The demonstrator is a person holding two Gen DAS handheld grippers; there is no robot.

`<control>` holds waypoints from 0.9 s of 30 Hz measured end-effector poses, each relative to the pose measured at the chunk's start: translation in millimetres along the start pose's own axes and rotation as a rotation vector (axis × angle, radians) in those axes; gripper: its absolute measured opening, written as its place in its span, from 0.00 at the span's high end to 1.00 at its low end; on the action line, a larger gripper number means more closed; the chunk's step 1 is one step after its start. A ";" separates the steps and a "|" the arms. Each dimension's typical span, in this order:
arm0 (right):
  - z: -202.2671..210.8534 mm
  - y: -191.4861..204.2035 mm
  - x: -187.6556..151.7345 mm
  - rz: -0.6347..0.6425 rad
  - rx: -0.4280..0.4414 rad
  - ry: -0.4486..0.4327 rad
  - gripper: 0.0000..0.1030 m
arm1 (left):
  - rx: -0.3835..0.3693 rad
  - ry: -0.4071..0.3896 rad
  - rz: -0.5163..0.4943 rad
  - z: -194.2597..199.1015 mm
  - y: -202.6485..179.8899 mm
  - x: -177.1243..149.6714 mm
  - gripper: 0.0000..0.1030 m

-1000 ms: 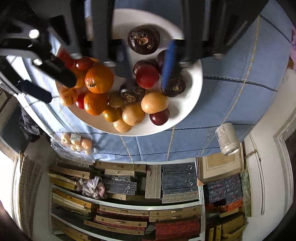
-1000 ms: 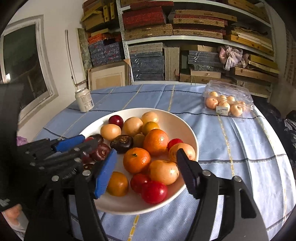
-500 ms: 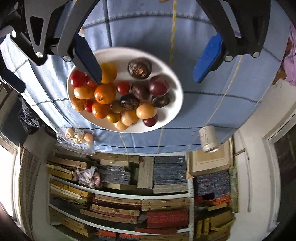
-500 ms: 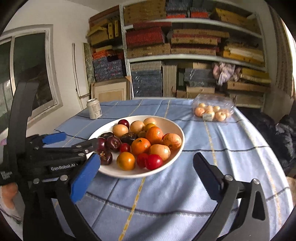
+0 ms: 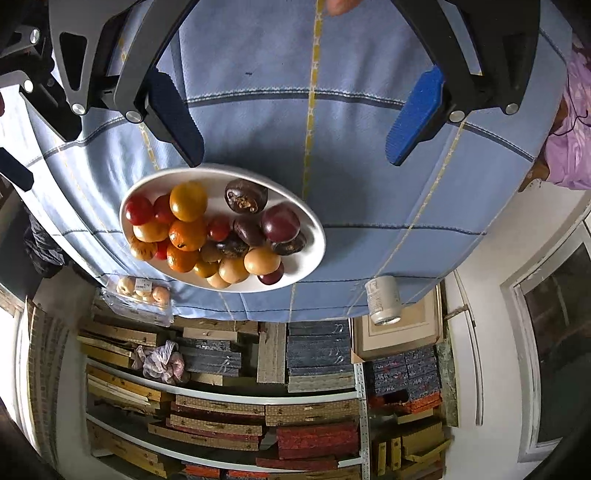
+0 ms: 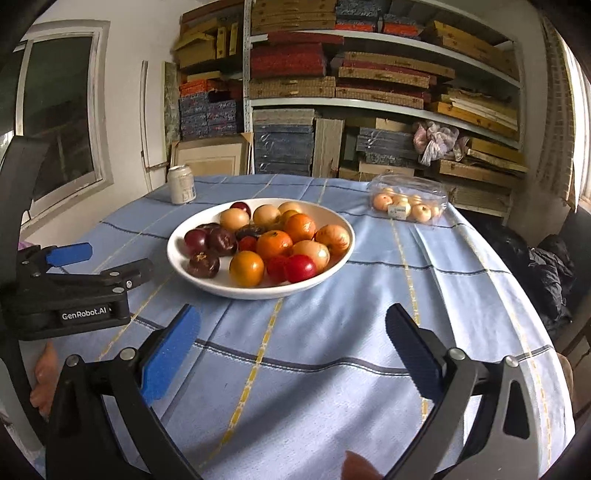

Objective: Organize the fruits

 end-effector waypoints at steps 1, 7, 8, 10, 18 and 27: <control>0.2 0.9 -0.1 0.003 0.001 0.000 0.04 | -0.007 0.004 0.004 0.3 0.0 -0.5 0.03; -0.2 4.6 -1.1 -0.003 0.007 0.006 0.04 | -0.004 -0.008 0.015 6.1 1.1 1.7 0.04; -0.1 4.5 -1.3 -0.004 0.008 0.006 0.04 | -0.005 -0.007 0.017 6.0 0.2 1.6 0.04; -1.8 3.9 -0.9 -0.006 0.009 0.006 0.04 | -0.008 -0.008 0.019 7.3 0.1 1.8 0.03; -4.7 3.4 -2.8 -0.005 0.009 0.014 0.04 | -0.017 -0.014 0.011 9.8 -3.0 1.9 0.04; -6.6 0.6 -4.1 -0.011 0.006 0.012 0.04 | -0.034 -0.075 -0.025 18.7 -10.4 5.1 0.04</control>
Point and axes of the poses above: each gripper's, at about its wrist camera, not at the fingertips, and z roughly against the way its jaws point, y to its left, x to its top, the point moved 10 cm from there along -z, roughly the way its jaws point, and after that the axes turned 13 degrees about z, right-handed, at the moved point
